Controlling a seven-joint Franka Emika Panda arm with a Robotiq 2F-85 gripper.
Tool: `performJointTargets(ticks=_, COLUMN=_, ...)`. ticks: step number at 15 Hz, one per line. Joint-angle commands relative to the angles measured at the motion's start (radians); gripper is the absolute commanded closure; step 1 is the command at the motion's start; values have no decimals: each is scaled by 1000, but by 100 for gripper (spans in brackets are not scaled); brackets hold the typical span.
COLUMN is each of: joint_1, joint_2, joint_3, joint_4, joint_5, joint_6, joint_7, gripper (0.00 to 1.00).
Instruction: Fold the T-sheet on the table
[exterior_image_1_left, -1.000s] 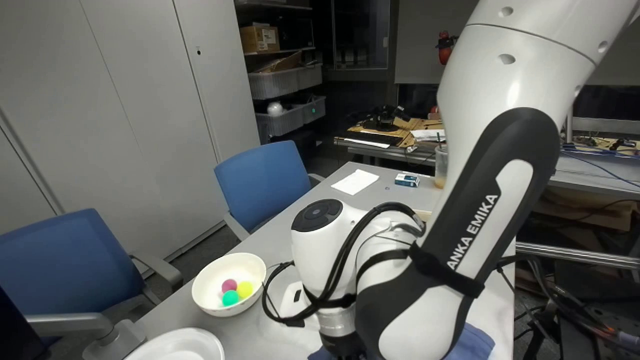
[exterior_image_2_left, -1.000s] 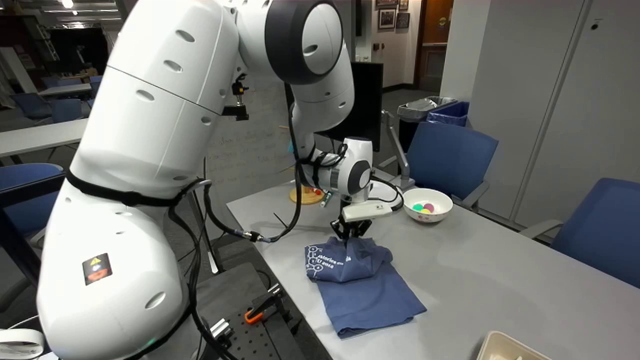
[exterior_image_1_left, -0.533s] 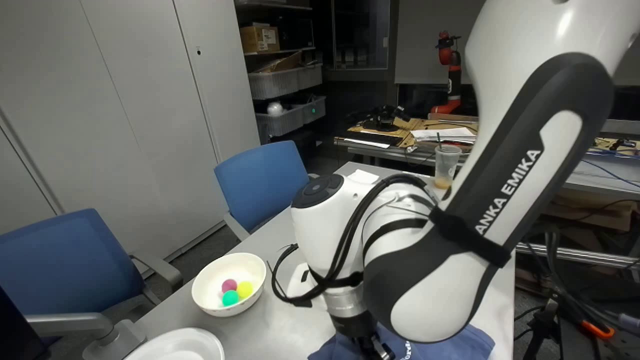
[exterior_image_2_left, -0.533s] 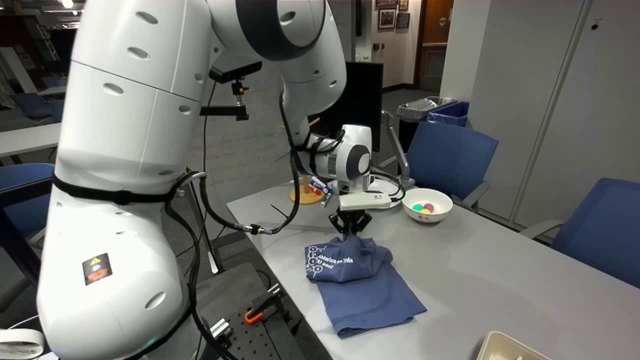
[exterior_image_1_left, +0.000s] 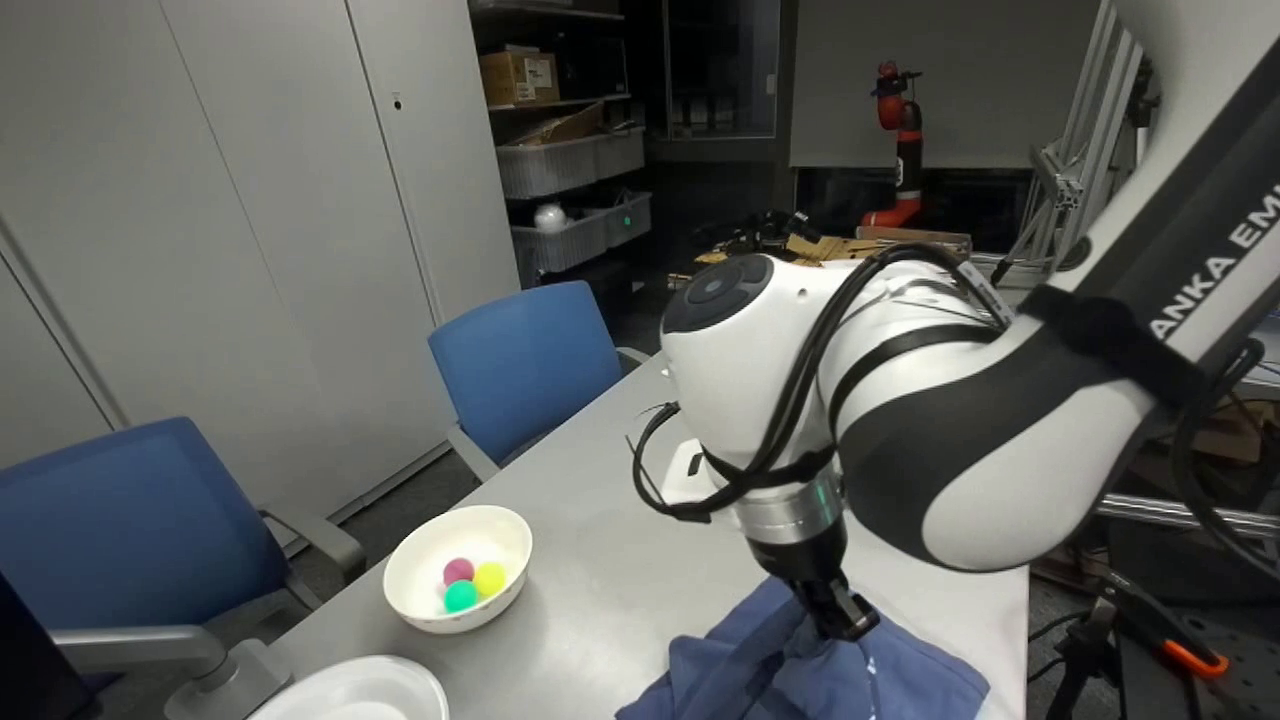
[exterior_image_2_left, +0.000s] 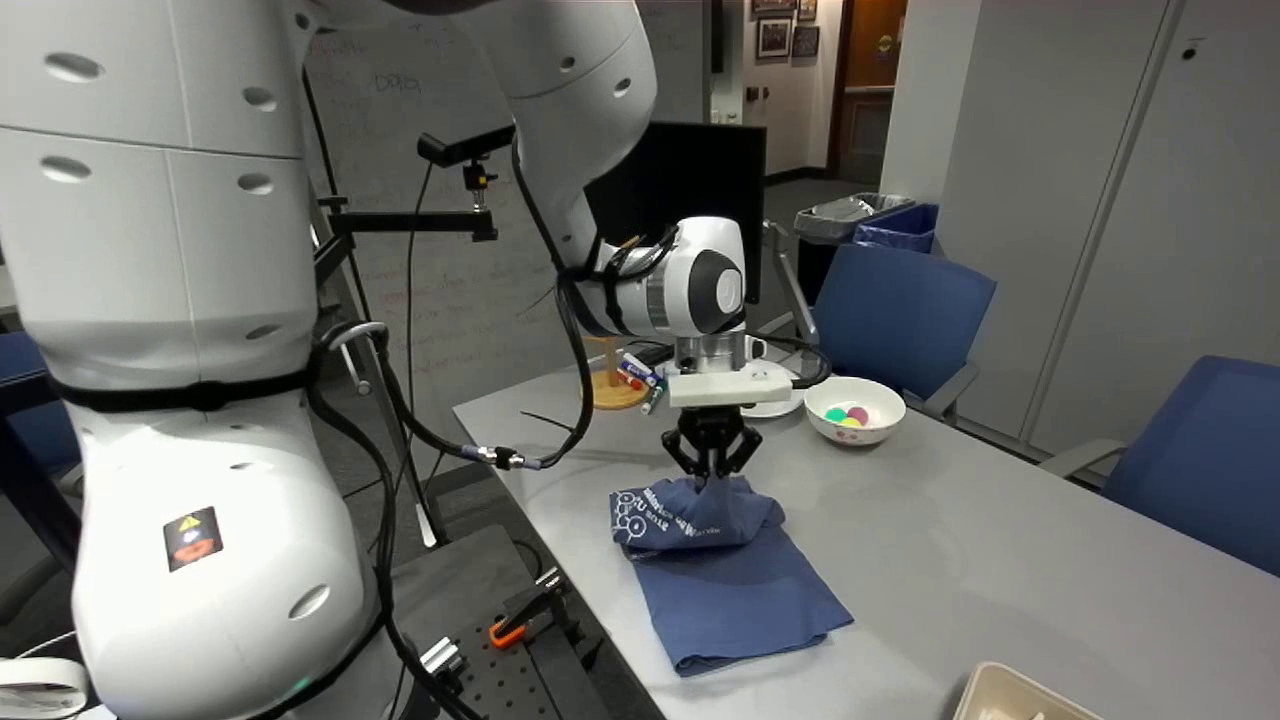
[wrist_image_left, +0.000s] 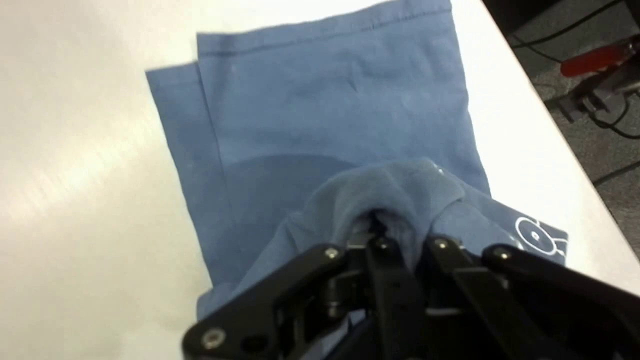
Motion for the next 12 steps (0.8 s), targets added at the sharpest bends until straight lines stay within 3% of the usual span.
performJointTargets(ticks=1, joint_1=-10, joint_2=-78, joint_3=-42, joint_4=-88, joint_5=-97, joint_6=-22, joint_7=99, gripper=98)
performJointTargets(ticks=4, joint_1=-16, joint_2=-84, joint_3=-61, joint_4=-115, joint_5=-129, joint_6=-50, joint_7=148, gripper=98)
performJointTargets(ticks=5, joint_1=-21, joint_2=-84, joint_3=-62, joint_4=-121, joint_5=-118, joint_6=-63, joint_7=148, gripper=67)
performJointTargets(ticks=7, joint_1=-28, joint_2=-82, joint_3=-61, joint_4=-130, joint_5=-97, joint_6=-72, joint_7=142, gripper=61)
performJointTargets(ticks=12, joint_1=-39, joint_2=-81, joint_3=-59, joint_4=-143, joint_5=-84, joint_6=-60, joint_7=125, gripper=21)
